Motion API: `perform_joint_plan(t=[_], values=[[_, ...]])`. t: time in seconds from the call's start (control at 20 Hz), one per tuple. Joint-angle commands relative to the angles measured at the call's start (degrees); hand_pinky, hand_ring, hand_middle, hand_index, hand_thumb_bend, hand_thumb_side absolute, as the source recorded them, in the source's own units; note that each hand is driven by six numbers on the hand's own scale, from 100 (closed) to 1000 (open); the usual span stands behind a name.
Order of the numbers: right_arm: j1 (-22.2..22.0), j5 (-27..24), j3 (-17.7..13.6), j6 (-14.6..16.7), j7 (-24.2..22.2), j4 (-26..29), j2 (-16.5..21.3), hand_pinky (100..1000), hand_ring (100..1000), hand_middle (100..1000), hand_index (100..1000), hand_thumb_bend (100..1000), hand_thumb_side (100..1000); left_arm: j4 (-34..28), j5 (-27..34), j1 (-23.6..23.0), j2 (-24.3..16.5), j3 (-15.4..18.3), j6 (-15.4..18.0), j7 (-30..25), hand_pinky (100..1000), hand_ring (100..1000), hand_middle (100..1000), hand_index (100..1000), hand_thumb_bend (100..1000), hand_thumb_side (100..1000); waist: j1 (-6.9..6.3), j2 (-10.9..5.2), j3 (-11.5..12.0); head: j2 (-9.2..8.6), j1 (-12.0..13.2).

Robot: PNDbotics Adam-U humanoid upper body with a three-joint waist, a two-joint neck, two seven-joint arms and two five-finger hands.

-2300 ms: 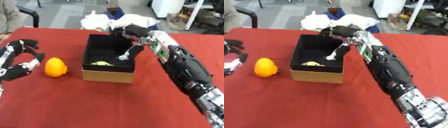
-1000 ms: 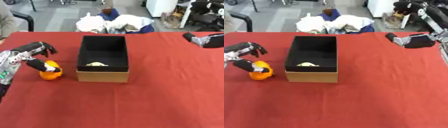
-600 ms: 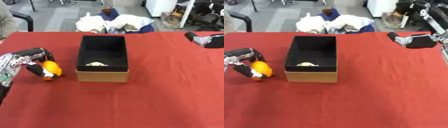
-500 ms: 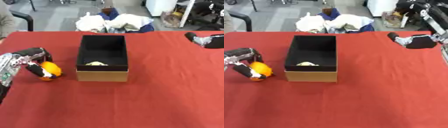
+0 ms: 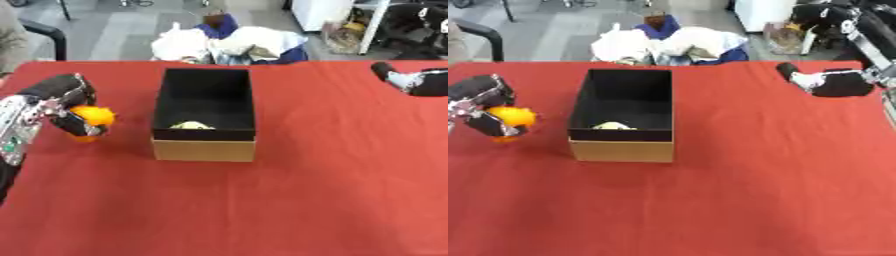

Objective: Pick up objects on the table and place them in the box.

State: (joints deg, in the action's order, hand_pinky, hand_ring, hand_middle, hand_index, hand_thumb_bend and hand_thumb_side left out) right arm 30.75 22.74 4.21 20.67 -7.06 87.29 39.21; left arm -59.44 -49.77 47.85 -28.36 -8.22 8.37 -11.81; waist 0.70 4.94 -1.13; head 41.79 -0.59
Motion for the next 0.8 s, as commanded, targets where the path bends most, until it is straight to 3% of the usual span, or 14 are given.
perform_joint_plan(t=[0.05,0.45,0.8], values=[[0.85,-0.40,-0.72,0.02,0.04,0.30,1.23,728,756,749,916,357,451,-3.28,2.37,3.65,1.88,1.72,-2.56,3.90,465,225,176,321,397,120,0.01,-0.89,-0.32,0.26,0.32],[2.00,-0.81,0.22,0.54,-0.76,0.48,0.25,728,756,748,916,344,465,1.63,2.91,8.07,11.53,-0.34,-3.59,12.58,495,291,241,388,367,197,0.16,-0.38,-2.49,-0.22,1.58],[2.41,-1.08,0.27,0.81,-0.95,0.38,-0.15,727,755,747,917,331,474,7.79,0.77,7.43,16.26,-2.31,0.55,11.38,532,348,294,436,394,296,0.16,0.26,-3.80,-0.50,2.36]])
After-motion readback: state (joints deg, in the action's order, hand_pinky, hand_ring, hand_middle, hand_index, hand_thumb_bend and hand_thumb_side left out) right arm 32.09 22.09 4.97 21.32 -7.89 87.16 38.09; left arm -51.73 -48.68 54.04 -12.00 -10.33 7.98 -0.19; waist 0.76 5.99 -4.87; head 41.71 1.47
